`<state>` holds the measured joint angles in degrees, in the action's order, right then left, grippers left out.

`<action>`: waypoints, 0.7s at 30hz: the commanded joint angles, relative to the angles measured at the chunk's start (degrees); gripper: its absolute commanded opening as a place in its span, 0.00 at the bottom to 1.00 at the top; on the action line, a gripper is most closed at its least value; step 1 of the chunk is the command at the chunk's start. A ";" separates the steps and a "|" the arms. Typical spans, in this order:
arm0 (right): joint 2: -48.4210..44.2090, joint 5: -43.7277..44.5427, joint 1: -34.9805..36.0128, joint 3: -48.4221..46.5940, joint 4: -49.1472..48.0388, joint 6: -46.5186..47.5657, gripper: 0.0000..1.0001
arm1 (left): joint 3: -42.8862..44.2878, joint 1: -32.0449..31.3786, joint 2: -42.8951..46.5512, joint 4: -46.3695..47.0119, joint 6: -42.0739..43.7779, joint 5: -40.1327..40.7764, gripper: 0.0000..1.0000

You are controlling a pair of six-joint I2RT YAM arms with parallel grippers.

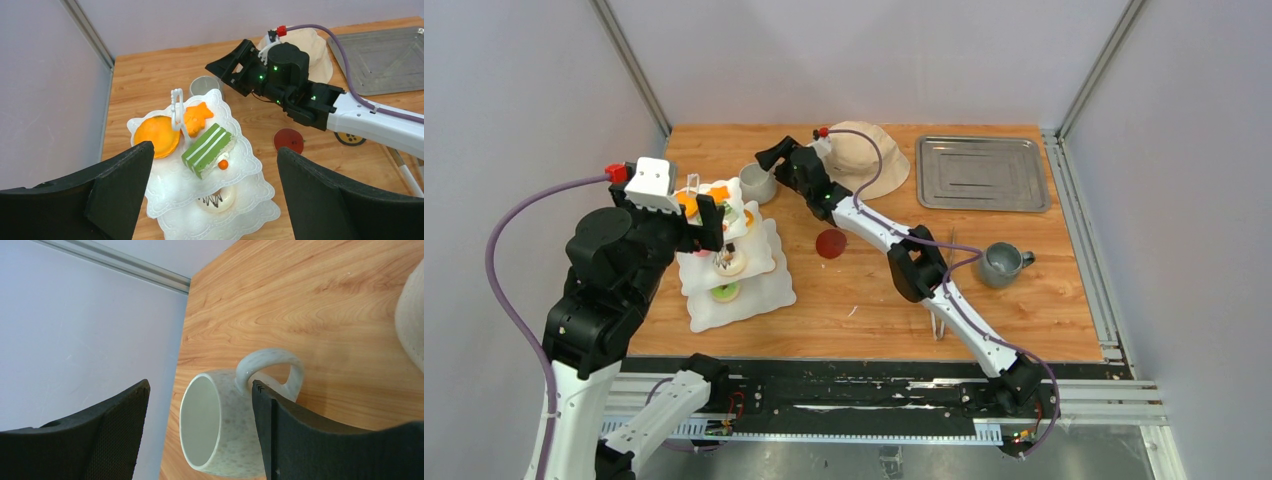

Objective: Serve the afternoon tea

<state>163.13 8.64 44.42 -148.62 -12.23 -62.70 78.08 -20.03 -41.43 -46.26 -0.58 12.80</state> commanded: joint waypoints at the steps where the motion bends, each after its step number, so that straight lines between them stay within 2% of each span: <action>1: 1.84 1.94 0.22 -1.86 -2.50 -1.89 0.73 | 0.33 0.31 0.31 1.59 0.67 0.81 0.98; 13: 6.17 3.99 -0.19 -5.05 -7.05 -1.56 0.73 | -0.20 0.29 0.03 1.77 0.58 0.90 0.98; 21: 7.08 3.75 -0.35 -6.03 -9.84 -1.31 0.62 | -0.77 0.27 -0.05 2.06 0.58 1.32 0.98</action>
<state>169.45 10.57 44.40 -151.61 -18.57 -64.40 78.06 -20.03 -41.45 -46.22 -0.56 13.23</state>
